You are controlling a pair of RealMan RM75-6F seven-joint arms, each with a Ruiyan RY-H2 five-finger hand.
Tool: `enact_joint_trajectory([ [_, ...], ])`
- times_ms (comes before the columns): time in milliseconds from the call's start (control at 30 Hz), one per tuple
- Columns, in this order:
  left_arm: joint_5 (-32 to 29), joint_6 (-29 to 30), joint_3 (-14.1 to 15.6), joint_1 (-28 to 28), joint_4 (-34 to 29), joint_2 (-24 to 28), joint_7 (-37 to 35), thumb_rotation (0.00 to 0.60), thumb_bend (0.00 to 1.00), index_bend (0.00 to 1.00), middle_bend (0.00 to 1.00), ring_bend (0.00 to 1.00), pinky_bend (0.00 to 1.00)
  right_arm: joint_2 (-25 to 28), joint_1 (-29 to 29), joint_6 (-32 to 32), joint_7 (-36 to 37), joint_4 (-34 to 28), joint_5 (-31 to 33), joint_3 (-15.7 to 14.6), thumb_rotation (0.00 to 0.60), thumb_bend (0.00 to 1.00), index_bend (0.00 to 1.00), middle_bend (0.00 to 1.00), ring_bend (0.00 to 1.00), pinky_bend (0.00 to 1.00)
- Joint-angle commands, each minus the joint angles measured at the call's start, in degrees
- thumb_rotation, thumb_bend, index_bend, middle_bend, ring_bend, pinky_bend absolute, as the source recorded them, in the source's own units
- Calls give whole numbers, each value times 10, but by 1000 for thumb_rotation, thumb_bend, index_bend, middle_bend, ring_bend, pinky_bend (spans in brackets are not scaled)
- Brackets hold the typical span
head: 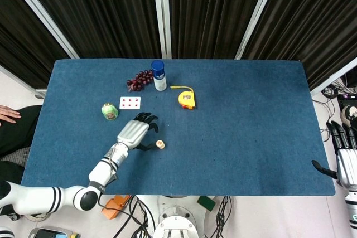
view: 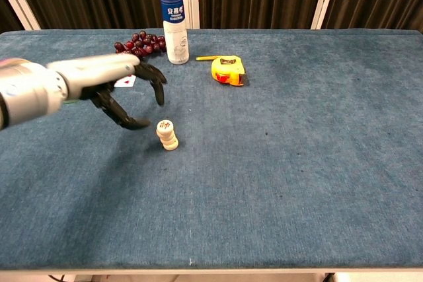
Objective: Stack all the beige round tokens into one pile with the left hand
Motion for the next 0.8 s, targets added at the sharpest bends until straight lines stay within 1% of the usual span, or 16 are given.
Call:
enact_joint_trajectory([
  [33, 25, 28, 2, 25, -20, 27, -26, 600, 295, 335, 108, 0, 0, 3, -1, 0, 2, 0, 2, 0, 600, 201, 6, 116, 0, 91],
  [133, 61, 68, 12, 60, -38, 57, -56, 600, 293, 334, 108, 0, 0, 5, 0, -3, 7, 1, 4, 1, 600, 201, 7, 116, 0, 91],
  [233, 104, 136, 20, 105, -41, 77, -90, 600, 283, 334, 108, 0, 0, 5, 1, -5, 10, 3, 5, 1, 600, 201, 7, 116, 0, 91],
  [267, 119, 168, 22, 124, -34, 82, -98, 600, 275, 334, 109, 0, 0, 4, 1, -7, 11, 4, 4, 1, 600, 201, 7, 116, 0, 91],
  [367, 148, 239, 26, 167, -5, 93, -111, 600, 256, 323, 108, 0, 0, 5, 3, -10, 17, 5, 2, 0, 600, 201, 7, 116, 0, 91],
  [433, 153, 268, 28, 191, 13, 102, -120, 600, 252, 318, 108, 0, 0, 7, 6, -16, 27, 7, 0, -1, 600, 201, 6, 116, 0, 91],
  [500, 158, 284, 34, 212, 32, 112, -133, 600, 234, 313, 108, 0, 0, 14, 10, -30, 49, 7, -1, -5, 600, 201, 4, 115, 0, 91],
  [567, 161, 291, 48, 240, 47, 130, -155, 600, 212, 307, 108, 0, 0, 24, 16, -44, 68, 6, -3, -7, 600, 201, 1, 108, 0, 91],
  [700, 167, 299, 72, 284, 47, 163, -195, 600, 165, 293, 108, 0, 0, 28, 18, -37, 73, 1, -17, -9, 600, 201, 0, 104, 0, 91],
  [800, 176, 312, 87, 318, 46, 179, -225, 600, 160, 294, 108, 0, 0, 27, 17, -27, 69, -5, -31, -12, 600, 201, 0, 104, 0, 91],
])
